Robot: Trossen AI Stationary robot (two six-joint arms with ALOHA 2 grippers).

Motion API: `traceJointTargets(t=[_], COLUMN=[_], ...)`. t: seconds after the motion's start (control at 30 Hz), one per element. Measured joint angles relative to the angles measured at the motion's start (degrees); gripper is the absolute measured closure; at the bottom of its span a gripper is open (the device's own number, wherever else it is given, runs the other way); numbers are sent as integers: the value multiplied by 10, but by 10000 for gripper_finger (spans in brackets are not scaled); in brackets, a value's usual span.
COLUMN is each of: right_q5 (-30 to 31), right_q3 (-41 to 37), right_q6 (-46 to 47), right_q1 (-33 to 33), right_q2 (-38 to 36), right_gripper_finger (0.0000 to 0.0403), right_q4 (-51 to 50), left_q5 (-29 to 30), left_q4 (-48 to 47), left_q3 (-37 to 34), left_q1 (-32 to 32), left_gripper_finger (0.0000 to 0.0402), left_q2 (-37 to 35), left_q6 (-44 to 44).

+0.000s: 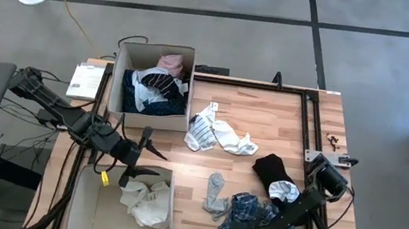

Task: Sort clothes
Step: Put the blue checkered into the top light brown laundry organizer

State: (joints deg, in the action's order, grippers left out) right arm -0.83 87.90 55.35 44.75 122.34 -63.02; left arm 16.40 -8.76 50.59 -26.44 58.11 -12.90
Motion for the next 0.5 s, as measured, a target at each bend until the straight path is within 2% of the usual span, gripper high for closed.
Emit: traceJointTargets(t=[0.27, 0.5], right_q5=[113, 155], right_q3=[114, 208], right_q6=[-34, -85], right_q1=[-16, -40], right_q2=[7, 5], right_gripper_finger=[375, 376], right_q4=[-113, -206], left_q5=[0, 0], left_q4=[1, 2], left_q3=[11, 25], left_q1=[0, 0], left_gripper_finger=[180, 180], left_q2=[0, 0], left_q6=[-16, -23])
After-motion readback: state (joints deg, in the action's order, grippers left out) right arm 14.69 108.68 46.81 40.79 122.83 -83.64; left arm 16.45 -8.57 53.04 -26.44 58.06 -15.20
